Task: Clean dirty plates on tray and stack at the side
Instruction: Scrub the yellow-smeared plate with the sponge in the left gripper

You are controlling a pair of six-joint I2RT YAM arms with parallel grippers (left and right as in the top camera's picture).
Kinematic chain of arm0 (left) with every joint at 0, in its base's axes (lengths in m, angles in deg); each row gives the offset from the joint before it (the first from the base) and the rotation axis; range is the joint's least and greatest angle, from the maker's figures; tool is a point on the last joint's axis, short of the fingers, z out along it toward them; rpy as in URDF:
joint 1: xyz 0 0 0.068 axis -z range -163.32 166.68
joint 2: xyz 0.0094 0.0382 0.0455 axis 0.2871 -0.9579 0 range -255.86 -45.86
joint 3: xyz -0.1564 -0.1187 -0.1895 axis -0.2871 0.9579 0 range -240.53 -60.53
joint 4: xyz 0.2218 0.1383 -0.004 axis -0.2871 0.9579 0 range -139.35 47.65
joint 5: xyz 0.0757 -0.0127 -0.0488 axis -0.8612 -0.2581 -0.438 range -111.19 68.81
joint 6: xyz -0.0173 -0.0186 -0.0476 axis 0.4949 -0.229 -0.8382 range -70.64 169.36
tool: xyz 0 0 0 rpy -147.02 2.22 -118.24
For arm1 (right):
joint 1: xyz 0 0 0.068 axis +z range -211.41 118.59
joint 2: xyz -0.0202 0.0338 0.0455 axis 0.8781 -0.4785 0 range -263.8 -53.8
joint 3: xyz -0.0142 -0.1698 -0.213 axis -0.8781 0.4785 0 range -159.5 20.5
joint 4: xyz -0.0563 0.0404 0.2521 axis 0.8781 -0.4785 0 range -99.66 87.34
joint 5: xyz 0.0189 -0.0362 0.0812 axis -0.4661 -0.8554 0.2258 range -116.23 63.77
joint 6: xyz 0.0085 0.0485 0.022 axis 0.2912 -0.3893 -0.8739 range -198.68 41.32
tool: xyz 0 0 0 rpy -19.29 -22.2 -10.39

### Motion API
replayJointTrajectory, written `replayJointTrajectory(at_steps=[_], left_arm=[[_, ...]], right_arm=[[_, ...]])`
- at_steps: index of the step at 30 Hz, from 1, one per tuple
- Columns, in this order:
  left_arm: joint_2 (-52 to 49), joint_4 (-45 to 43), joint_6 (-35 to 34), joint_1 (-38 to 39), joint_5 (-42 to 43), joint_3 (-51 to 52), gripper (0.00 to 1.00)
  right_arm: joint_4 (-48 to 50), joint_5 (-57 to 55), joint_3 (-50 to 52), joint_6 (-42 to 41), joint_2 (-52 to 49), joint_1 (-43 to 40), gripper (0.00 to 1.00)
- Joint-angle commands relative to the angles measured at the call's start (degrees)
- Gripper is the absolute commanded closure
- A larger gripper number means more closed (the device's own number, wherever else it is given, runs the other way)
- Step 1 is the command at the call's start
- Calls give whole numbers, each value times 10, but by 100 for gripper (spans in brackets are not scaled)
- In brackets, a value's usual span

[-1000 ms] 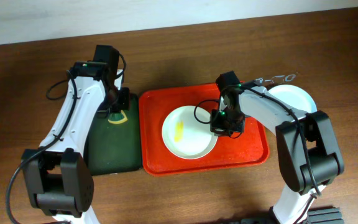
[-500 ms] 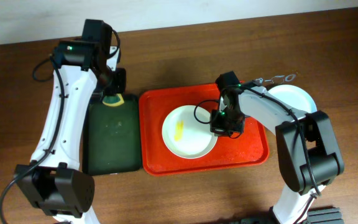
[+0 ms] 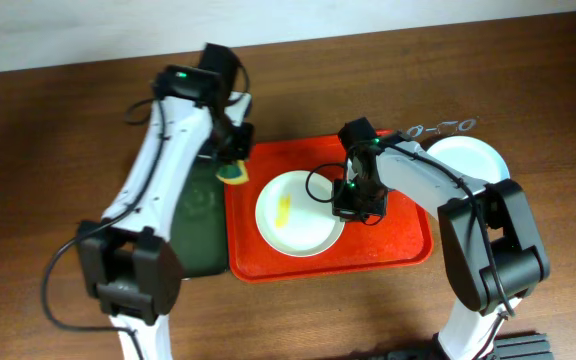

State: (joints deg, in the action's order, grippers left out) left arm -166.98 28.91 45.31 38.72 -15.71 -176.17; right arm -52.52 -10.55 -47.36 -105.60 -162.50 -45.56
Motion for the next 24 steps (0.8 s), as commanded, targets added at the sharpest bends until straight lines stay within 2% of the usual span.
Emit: replayJointTrajectory(at_steps=[1,8,10,12,15,16,17,22,24], left_arm=[[-39,-1,-15,31,14,-9,100],[-71,-19,-32,60,14,-6,100],[-78,-22,-32,64,14,-6,100],[-90,-24,-32,64,14,-6,100],[-94,-26,-32,64,14,-6,100],[-94,-28,-32,64,18,-6,100],[-94,-30,-32,64,25,-6,100],[-94,-32,-32,64,29,-5,100],[-94,-32,-32,64,29,-4,100]], right_arm=[[2,-9,4,-10,5,8,96],[6,-7,4,-21,5,8,96],[7,-7,4,-21,5,8,88],[6,-6,3,-19,7,2,75],[6,32,-2,14,10,-10,65],[7,55,-3,30,10,-15,65],[6,63,-3,31,10,-19,65],[4,61,-3,31,10,-21,88],[5,55,-3,31,10,-21,89]])
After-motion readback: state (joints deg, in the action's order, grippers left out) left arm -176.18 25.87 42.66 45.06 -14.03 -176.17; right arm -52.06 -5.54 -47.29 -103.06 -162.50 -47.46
